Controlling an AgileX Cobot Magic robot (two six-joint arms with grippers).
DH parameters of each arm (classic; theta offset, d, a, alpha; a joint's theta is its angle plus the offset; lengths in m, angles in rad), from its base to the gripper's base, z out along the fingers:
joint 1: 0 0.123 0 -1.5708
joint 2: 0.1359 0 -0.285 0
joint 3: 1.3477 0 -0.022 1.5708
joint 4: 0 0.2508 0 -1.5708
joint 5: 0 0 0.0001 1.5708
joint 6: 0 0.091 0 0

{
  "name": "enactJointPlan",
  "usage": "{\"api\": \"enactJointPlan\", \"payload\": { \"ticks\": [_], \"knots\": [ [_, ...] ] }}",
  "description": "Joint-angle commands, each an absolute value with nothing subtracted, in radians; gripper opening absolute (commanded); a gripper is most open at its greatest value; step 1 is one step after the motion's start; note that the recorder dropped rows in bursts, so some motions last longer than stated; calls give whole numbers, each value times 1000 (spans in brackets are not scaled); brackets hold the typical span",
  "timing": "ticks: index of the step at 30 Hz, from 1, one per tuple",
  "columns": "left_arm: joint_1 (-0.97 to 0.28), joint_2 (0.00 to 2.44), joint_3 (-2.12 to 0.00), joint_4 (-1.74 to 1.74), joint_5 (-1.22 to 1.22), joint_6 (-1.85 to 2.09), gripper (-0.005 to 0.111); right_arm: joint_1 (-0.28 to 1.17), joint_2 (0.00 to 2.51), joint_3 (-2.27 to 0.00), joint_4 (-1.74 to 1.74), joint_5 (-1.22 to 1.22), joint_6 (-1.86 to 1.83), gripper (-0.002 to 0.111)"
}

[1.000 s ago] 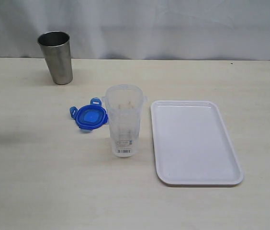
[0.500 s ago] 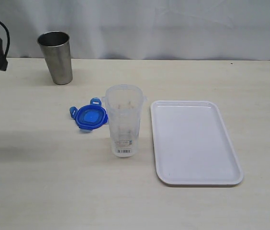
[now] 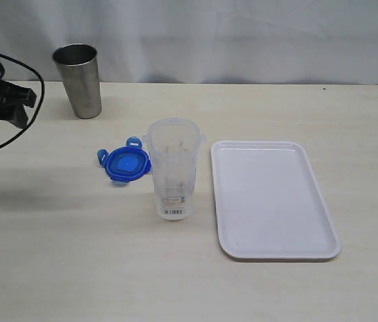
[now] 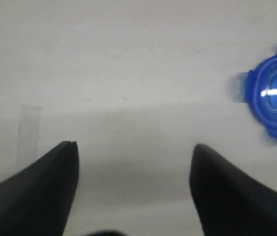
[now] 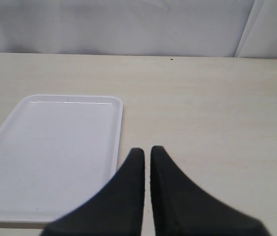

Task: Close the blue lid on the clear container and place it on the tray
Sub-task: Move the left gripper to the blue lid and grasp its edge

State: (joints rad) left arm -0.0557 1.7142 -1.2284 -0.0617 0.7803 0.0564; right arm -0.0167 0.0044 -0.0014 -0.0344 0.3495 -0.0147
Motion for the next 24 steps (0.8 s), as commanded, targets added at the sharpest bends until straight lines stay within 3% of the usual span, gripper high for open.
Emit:
{"api": "enactJointPlan", "payload": {
  "ticks": [1,8,12,24],
  "knots": [
    [-92,1748,-1231,-194,688,164,55,-21,0,0,-38,345,-12,5],
    [-94,1886,-1231,-359,617,244,54,-21,0,0,-38,345,-12,5],
    [-94,1944,-1235,-692,600,579,39,-21,0,0,-38,345,-12,5],
    [-166,2105,-1300,-820,526,781,39,-21,0,0,-38,345,-12,5]
  ]
}}
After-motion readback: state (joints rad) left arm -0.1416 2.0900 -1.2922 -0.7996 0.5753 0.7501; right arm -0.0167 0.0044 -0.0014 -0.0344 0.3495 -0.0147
